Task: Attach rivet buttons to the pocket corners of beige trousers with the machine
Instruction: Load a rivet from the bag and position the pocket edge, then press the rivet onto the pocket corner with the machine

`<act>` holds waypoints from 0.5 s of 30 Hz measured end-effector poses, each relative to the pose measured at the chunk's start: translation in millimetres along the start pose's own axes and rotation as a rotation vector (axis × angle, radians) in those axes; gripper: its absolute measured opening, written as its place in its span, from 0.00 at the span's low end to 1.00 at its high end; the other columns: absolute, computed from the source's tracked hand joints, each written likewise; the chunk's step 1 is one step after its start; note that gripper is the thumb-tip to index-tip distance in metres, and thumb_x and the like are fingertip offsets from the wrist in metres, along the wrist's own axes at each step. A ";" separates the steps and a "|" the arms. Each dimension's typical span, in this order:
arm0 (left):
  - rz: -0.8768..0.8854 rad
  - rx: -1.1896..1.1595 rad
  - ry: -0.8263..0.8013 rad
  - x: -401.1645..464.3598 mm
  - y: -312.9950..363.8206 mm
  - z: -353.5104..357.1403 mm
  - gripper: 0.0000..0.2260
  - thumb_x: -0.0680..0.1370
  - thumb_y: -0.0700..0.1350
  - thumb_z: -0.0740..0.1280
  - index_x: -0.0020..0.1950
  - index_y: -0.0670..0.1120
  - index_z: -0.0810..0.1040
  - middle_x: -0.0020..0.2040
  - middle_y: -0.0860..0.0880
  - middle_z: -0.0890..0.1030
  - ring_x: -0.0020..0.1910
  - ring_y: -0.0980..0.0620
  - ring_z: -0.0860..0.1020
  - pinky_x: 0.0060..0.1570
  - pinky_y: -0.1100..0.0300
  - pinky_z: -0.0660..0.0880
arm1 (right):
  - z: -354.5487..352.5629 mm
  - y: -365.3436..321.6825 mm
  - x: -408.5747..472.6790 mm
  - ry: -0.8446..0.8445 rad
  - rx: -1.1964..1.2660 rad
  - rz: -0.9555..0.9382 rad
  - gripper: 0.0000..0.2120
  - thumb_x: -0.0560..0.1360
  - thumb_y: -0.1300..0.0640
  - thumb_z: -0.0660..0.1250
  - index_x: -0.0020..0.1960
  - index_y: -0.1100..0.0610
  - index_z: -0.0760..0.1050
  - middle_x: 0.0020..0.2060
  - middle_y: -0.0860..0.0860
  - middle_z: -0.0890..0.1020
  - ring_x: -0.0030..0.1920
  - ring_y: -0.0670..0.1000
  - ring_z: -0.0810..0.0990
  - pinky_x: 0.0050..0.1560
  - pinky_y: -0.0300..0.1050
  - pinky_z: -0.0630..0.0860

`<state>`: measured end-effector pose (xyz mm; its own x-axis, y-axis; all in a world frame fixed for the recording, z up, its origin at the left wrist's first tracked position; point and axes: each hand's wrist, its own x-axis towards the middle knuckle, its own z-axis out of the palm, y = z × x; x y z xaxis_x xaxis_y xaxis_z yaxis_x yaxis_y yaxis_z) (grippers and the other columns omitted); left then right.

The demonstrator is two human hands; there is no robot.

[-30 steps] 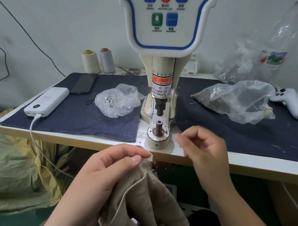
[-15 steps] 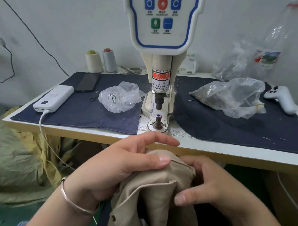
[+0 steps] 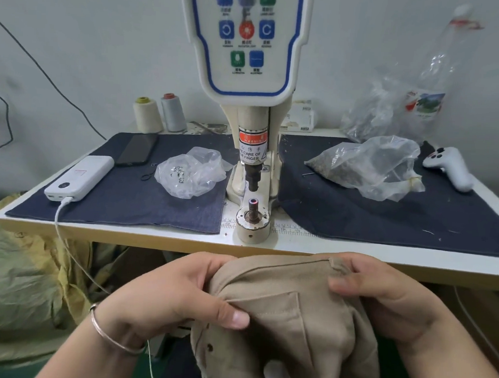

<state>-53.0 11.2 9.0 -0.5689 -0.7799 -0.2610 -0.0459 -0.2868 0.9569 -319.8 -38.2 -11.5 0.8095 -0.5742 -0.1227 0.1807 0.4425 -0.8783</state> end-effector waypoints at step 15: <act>0.114 -0.100 0.250 17.8 5.5 -25.5 0.19 0.69 0.47 0.79 0.52 0.37 0.82 0.44 0.42 0.81 0.39 0.51 0.80 0.39 0.63 0.78 | -24.7 -34.2 28.2 0.053 -0.060 -0.081 0.10 0.66 0.72 0.67 0.43 0.60 0.80 0.41 0.56 0.81 0.41 0.51 0.81 0.44 0.41 0.79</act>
<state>-42.4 -18.5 6.4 -0.3449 -0.9197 -0.1877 0.0952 -0.2332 0.9677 -317.0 -86.5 3.7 0.7629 -0.6423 -0.0733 0.2090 0.3524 -0.9122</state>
